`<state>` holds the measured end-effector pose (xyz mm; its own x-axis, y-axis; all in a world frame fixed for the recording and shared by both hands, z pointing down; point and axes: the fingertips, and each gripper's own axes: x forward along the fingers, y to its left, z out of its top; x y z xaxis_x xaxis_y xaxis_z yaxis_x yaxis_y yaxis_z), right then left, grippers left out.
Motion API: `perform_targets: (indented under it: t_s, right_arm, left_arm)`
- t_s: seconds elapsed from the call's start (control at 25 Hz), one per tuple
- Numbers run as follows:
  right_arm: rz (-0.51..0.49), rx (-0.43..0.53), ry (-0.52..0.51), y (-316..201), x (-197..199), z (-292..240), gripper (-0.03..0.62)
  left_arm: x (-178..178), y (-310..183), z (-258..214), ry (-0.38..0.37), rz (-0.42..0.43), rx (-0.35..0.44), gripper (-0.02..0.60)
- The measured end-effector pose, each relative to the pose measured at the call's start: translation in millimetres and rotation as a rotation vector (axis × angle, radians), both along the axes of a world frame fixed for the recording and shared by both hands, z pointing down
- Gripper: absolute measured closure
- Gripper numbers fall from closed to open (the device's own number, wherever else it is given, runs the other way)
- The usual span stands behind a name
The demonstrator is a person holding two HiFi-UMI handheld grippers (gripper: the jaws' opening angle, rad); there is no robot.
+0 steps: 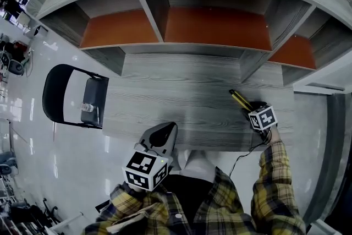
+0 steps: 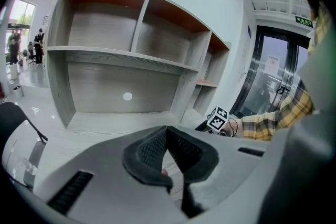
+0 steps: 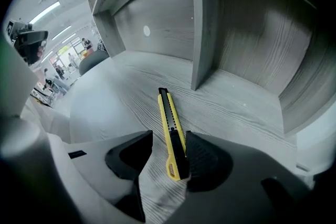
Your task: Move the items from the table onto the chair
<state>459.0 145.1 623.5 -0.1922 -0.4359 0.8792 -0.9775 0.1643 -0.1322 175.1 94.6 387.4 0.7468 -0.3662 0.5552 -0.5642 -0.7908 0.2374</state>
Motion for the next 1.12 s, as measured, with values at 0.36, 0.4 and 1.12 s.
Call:
perform_targets:
  t_s: [0.36, 0.4, 1.12]
  right_arm:
    - [-0.022, -0.045, 0.094, 8.1, 2.8, 13.0, 0.465]
    - [-0.014, -0.047, 0.091, 8.6, 2.1, 13.0, 0.466]
    - [0.195, 0.188, -0.329, -15.1, -76.8, -65.4, 0.468]
  left_arm:
    - [3.8, 8.7, 2.6, 0.016, 0.011, -0.009, 0.578]
    - [3.9, 9.3, 2.6, 0.017, 0.011, -0.010, 0.578]
    - [-3.2, 4.9, -0.4, 0.069, -0.055, 0.000, 0.578]
